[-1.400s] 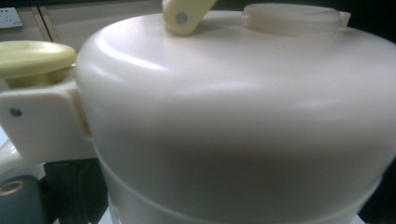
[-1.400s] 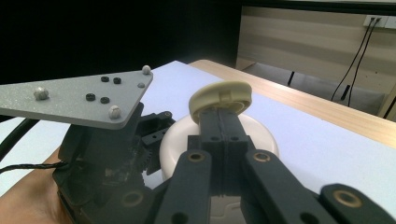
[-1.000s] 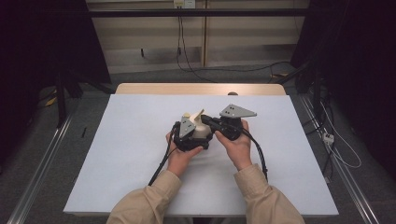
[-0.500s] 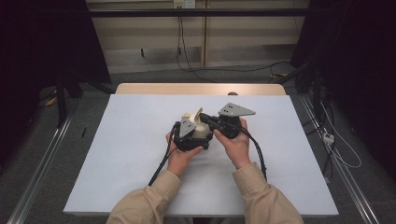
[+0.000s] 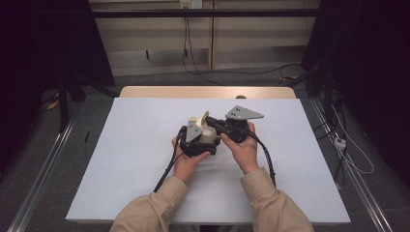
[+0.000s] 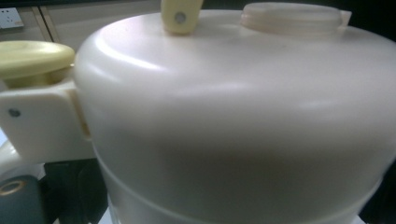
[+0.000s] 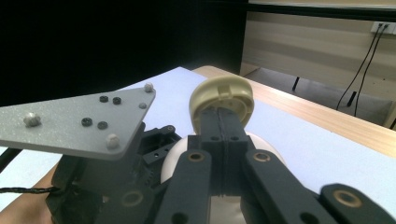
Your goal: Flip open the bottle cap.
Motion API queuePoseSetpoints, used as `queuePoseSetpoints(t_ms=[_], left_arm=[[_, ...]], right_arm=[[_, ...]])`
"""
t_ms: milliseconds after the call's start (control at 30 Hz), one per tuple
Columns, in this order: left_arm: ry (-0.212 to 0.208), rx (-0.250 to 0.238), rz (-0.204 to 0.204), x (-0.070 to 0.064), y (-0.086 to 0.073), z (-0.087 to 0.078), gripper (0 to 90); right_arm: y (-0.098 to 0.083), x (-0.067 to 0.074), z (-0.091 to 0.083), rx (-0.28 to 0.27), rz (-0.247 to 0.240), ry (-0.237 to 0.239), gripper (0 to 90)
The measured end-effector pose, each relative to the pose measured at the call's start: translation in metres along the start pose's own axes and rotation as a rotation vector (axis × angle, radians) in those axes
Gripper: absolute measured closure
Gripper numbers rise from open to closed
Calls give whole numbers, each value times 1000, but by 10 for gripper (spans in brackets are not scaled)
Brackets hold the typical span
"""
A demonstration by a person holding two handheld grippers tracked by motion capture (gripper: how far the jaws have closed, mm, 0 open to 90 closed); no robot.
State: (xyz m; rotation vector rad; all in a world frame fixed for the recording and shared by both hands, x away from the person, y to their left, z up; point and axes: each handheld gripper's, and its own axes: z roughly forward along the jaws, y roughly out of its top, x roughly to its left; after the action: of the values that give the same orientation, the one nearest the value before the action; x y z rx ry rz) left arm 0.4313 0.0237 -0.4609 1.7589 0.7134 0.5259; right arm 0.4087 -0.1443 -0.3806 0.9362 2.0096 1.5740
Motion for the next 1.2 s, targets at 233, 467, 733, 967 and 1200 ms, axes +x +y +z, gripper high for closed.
queuePoseSetpoints(t_ms=[233, 467, 733, 967, 1200], left_arm=[[-5, 1, 0, 0, 0, 0, 51], [3, 2, 0, 0, 0, 0, 50], [-4, 6, 2, 1, 0, 0, 50], [1, 3, 2, 0, 0, 0, 50], [-9, 11, -17, 2, 0, -1, 45]], right_arm=[[1, 0, 3, -3, -3, 1, 900], [1, 1, 6, -5, 1, 6, 900], [2, 1, 8, -7, 5, 11, 900], [2, 1, 9, 0, 4, 12, 900], [1, -2, 5, -2, 10, 10, 846]])
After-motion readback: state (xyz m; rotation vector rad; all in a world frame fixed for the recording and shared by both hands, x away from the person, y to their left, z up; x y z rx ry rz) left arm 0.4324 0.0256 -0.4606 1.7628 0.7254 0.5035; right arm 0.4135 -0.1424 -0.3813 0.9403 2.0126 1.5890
